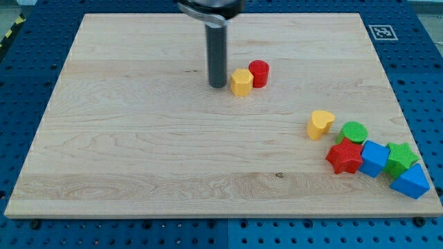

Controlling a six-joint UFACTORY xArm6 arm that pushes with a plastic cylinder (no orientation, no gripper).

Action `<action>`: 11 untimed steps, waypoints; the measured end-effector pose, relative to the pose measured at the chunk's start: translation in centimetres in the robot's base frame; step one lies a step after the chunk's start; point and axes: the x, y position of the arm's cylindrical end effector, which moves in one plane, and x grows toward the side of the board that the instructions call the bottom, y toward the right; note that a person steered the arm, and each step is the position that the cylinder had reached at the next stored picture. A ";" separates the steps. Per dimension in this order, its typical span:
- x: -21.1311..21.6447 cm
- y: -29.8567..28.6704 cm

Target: Move the yellow hexagon to the yellow heart

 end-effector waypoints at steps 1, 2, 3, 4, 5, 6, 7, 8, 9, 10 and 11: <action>-0.7 -0.5; -1.7 -1.1; -1.8 -1.3; -2.2 -1.3; -2.9 -1.0; -2.9 0.7; -2.8 2.5; -1.5 2.6; 0.5 2.7; 2.5 3.8; 4.5 5.1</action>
